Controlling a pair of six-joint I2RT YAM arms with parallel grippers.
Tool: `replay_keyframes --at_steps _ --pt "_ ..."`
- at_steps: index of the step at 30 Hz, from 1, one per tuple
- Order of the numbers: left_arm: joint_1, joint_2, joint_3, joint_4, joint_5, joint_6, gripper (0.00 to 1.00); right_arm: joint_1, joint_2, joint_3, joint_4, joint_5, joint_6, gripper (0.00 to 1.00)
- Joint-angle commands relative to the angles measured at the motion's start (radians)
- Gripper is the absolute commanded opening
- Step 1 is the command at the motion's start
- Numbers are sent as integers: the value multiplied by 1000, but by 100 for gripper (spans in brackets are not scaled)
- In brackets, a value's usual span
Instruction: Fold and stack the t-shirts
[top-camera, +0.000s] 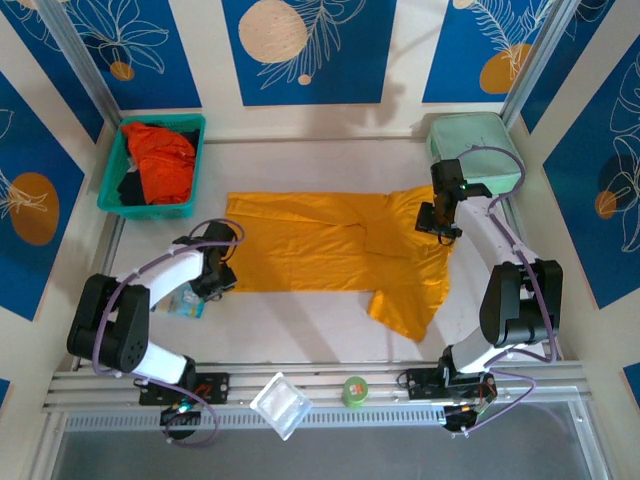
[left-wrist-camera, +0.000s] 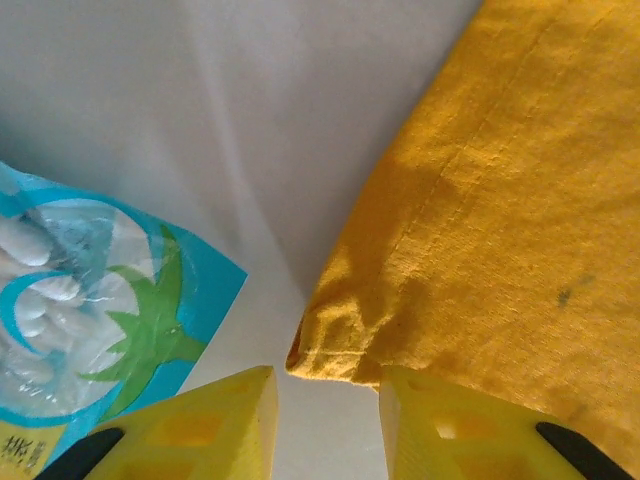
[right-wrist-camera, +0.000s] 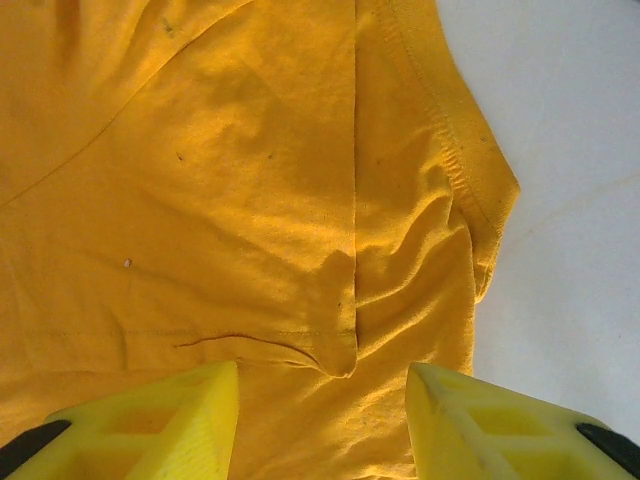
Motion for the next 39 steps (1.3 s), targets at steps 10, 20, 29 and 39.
replay_keyframes --at_steps 10,20,29,39 --pt "19 -28 -46 47 -30 -53 37 -3 -7 -11 0 -38 -22 48" --pt "35 -4 -59 135 -25 -41 38 0 -3 -18 -4 -43 -22 48" --pt "45 82 -42 219 -11 17 29 2 4 -18 -10 -47 -21 48" --pt "45 106 -32 255 16 72 2 2 -9 4 -44 -44 -22 47"
